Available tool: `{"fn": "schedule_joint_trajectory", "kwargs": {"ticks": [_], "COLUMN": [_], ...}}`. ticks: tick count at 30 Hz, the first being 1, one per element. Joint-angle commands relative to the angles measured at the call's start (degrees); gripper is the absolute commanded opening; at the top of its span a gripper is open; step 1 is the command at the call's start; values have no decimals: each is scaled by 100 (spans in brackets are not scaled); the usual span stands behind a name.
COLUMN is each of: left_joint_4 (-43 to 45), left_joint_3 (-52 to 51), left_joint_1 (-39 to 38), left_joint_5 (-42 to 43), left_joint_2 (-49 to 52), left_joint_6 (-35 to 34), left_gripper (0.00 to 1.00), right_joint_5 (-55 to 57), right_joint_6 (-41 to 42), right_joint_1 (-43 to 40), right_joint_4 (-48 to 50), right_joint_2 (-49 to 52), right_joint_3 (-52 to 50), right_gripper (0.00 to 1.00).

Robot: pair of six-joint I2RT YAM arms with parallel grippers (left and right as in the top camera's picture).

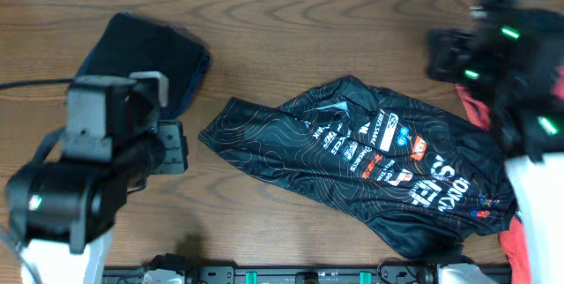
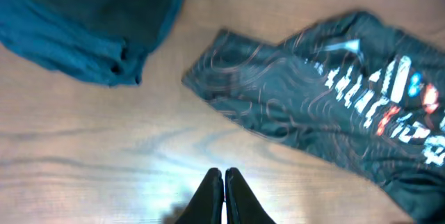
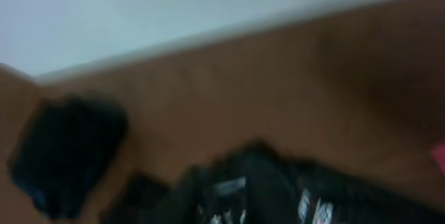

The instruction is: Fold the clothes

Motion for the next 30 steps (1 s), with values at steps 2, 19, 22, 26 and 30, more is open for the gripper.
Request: {"fn": "schedule_joint_trajectory", "kwargs": {"ticks": [2, 19, 22, 26, 30], "left_joint_4": [-61, 166, 243, 293, 299], "left_joint_3": [-404, -706, -706, -706, -706], "left_joint_1": [26, 26, 26, 26, 26], "left_joint_5": [94, 68, 68, 44, -107], "left_joint_2": [391, 2376, 2500, 2542, 2542], "left_joint_6": [-76, -131, -129, -109, -107], "left_gripper": [10, 23, 23, 23, 24], "right_joint_5": [-92, -940, -881, -824, -813], "right_joint_6": [37, 138, 70, -424, -592], "right_joint_1": [330, 590, 575, 494, 415], "right_joint_4": [-275, -857, -977, -896, -890], "right_joint_2": [1375, 4516, 4513, 4470, 4415], "right_joint_3": [-140, -142, -142, -140, -136], "right_gripper": [46, 47, 49, 44, 41]}}
